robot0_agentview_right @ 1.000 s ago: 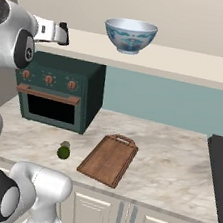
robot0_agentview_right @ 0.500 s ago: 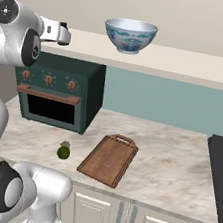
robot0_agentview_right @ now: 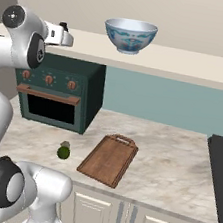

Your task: Open the cabinet. Place the bowl and condiment on the counter. Then place the lime and garlic on the cutting board.

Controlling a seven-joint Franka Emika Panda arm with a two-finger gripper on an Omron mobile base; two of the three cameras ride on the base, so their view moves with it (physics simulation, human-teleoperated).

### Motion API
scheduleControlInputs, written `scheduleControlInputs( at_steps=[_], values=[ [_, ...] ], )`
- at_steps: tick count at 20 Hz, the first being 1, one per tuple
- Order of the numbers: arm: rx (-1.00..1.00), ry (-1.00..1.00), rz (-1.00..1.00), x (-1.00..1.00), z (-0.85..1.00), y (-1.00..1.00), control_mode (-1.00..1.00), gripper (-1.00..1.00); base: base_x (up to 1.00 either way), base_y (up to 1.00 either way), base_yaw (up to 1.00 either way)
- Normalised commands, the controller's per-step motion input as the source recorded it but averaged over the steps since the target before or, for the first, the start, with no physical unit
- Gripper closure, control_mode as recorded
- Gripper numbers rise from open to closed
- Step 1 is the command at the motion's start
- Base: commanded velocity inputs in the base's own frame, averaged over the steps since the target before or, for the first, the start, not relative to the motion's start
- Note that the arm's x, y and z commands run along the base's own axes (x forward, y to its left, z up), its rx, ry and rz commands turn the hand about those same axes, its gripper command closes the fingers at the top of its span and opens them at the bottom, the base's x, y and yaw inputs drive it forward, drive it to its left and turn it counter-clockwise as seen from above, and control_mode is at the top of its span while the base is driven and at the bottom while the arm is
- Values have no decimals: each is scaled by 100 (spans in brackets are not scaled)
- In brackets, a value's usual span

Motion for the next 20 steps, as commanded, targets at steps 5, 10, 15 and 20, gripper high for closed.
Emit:
scheduleControlInputs(
  at_steps=[5,10,15,20],
  values=[
    [0,0,0,12,-16,0,-100,-100,0,0,0],
    [0,0,0,16,-10,0,-100,-100,0,0,0],
    [0,0,0,15,0,3,-100,-100,0,0,0],
    [0,0,-1,16,0,15,-100,-100,0,0,0]
  ],
)
